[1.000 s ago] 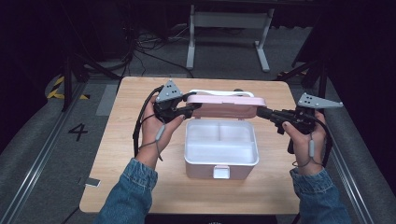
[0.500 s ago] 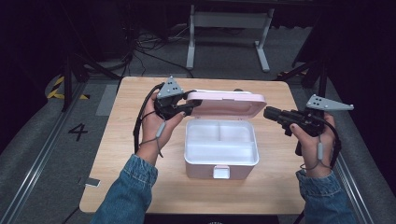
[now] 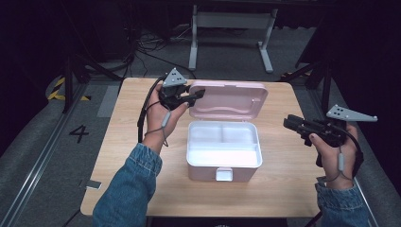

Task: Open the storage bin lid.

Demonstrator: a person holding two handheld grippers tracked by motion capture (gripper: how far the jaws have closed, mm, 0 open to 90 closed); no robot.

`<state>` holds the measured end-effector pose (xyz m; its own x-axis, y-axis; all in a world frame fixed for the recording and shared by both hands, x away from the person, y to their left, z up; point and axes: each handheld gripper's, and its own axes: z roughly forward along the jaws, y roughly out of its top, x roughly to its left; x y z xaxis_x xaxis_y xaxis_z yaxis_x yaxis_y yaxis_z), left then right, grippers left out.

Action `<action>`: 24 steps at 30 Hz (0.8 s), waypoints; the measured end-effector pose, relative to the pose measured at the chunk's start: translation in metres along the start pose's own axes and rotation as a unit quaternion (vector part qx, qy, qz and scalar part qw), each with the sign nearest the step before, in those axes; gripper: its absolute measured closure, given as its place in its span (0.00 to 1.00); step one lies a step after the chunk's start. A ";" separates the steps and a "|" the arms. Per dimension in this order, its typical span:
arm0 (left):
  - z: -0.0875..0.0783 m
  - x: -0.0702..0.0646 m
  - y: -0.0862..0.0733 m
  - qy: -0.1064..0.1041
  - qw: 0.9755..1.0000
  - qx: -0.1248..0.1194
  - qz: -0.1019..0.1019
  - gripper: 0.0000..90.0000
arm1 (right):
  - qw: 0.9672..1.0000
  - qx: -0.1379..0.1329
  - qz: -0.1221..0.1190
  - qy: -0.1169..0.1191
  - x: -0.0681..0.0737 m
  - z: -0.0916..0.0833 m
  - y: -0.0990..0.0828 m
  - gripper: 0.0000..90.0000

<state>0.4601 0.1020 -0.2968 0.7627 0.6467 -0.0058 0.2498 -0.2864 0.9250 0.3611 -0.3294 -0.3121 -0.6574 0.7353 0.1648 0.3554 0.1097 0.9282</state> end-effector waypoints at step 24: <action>0.044 0.035 -0.001 0.033 0.997 0.038 -0.059 0.66 | 1.000 0.012 0.010 -0.016 -0.005 -0.007 -0.015 0.75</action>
<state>0.5131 0.0935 -0.3147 0.6851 0.7234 -0.0852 0.3818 -0.2570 0.8878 0.3544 -0.3392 -0.3241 -0.6286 0.7584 0.1723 0.3849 0.1108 0.9163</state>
